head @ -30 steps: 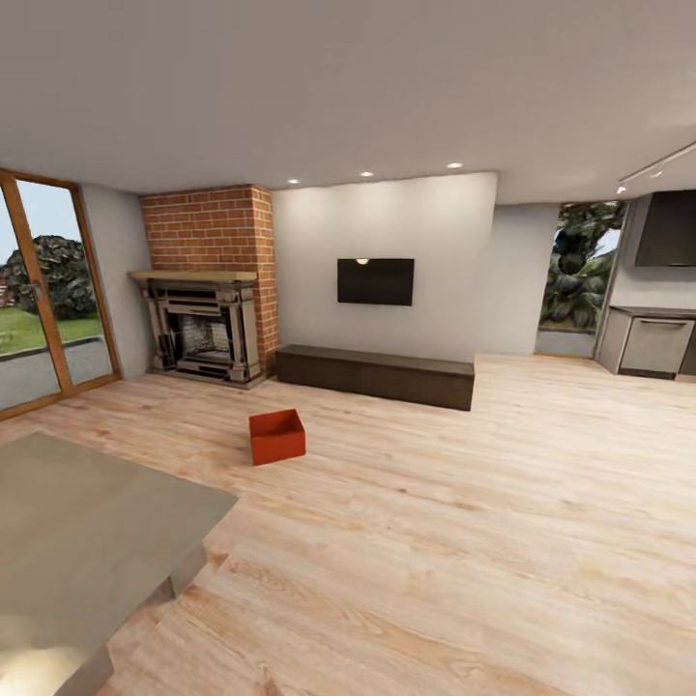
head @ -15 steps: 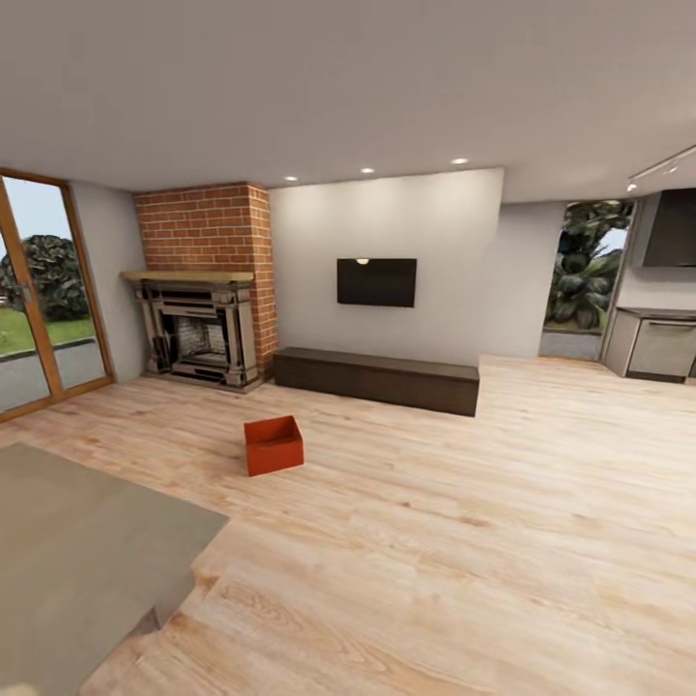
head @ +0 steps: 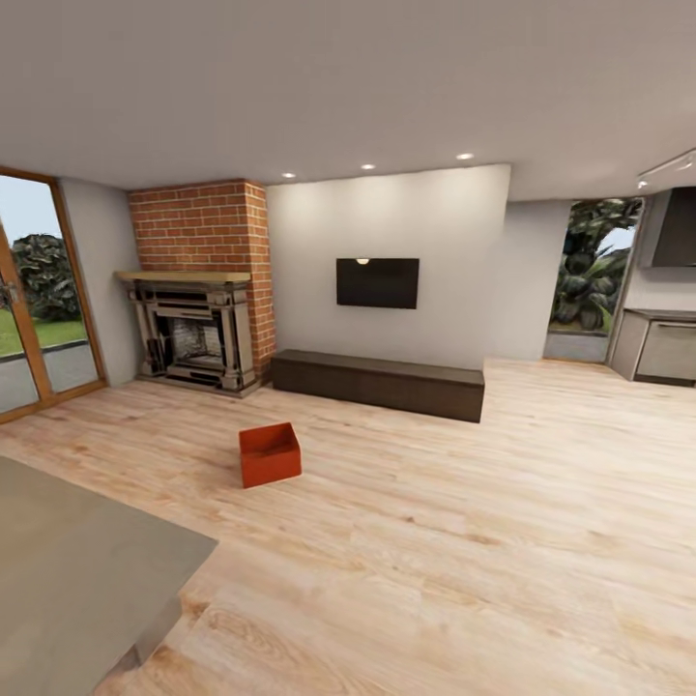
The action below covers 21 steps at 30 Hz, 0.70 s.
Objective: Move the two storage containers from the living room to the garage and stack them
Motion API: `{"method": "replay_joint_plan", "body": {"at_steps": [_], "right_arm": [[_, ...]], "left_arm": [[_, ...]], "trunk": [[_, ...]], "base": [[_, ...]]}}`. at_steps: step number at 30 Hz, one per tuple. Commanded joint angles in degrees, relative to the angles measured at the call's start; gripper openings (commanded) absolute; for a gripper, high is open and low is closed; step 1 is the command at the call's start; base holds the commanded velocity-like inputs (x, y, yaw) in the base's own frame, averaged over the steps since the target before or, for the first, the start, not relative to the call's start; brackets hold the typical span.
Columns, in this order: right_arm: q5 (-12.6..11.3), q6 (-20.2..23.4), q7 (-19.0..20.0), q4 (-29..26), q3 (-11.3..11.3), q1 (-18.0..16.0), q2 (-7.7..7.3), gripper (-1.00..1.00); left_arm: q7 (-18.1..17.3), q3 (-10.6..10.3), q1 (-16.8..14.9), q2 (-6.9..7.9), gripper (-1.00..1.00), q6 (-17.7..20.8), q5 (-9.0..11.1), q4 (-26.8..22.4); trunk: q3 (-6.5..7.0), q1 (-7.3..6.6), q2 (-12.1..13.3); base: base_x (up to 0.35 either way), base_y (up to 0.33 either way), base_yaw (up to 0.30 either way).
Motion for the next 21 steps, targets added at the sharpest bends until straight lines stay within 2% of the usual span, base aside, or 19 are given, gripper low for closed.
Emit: {"method": "replay_joint_plan", "body": {"at_steps": [1,21], "right_arm": [[-0.31,-0.27,-0.03,0.14,0.66,-0.06,0.03,1.00],[-0.15,-0.91,-0.09,0.14,0.76,-0.06,0.05,1.00]], "left_arm": [[0.07,-0.49,-0.04,0.00,1.00,-0.16,0.42,0.02],[0.02,-0.49,-0.03,0.00,1.00,-0.17,0.33,0.02]], "trunk": [[-0.08,0.04,-0.05],[-0.08,0.04,-0.05]], "base": [[0.322,0.000,0.000],[0.322,0.000,0.000]]}}
